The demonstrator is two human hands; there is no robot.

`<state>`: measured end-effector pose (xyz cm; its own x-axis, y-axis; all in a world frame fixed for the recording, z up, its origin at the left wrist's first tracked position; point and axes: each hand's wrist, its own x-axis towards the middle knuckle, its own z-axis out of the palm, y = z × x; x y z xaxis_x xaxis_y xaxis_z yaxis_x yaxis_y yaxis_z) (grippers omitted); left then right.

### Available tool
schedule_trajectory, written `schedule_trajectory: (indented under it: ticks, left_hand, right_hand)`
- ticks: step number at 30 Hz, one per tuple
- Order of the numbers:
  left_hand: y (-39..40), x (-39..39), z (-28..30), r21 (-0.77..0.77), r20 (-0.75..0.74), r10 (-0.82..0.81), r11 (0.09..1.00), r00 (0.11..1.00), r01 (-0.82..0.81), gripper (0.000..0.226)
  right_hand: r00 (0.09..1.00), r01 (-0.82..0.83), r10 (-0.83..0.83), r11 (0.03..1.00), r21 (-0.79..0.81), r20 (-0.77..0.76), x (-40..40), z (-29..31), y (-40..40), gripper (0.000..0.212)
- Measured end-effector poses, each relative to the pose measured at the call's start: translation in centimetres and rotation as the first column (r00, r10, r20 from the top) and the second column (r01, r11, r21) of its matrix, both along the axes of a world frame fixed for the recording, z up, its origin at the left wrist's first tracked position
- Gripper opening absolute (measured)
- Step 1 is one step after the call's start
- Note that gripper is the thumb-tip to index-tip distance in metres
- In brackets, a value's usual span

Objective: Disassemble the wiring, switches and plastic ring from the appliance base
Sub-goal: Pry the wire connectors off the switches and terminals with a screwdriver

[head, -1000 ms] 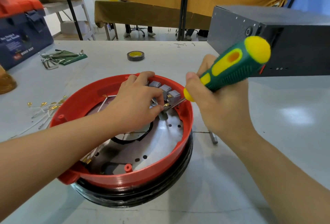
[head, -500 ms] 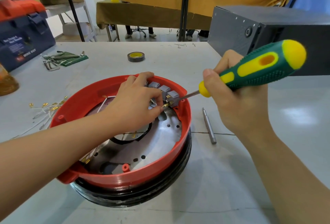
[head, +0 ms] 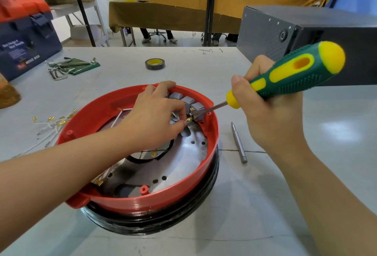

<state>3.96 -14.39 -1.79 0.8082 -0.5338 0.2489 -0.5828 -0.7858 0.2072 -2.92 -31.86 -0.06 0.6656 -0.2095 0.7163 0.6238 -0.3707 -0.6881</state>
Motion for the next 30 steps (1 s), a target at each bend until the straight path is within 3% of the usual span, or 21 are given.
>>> schedule_trajectory:
  ticks: [13,16,20,30]
  left_hand:
    - [0.0,0.0,0.0,0.010,0.008,-0.008,1.000,1.000,0.008,0.010]
    - [0.0,0.0,0.0,0.012,0.002,-0.006,1.000,1.000,0.006,0.009]
    - [0.2,0.0,0.2,0.000,-0.006,-0.017,1.000,1.000,0.017,0.008]
    - [0.0,-0.1,0.1,0.008,-0.003,-0.009,1.000,1.000,0.009,0.011]
  right_hand:
    - [0.993,-0.042,0.071,0.960,0.277,-0.096,0.7,0.2,-0.1,0.032]
    - [0.972,-0.080,0.166,0.899,0.431,-0.166,0.9,-0.3,0.8,0.034]
    - [0.999,-0.018,0.030,0.949,0.315,-0.032,1.0,0.9,0.2,0.034]
    - [0.999,-0.016,0.021,0.993,0.115,-0.048,0.4,0.1,-0.2,0.030]
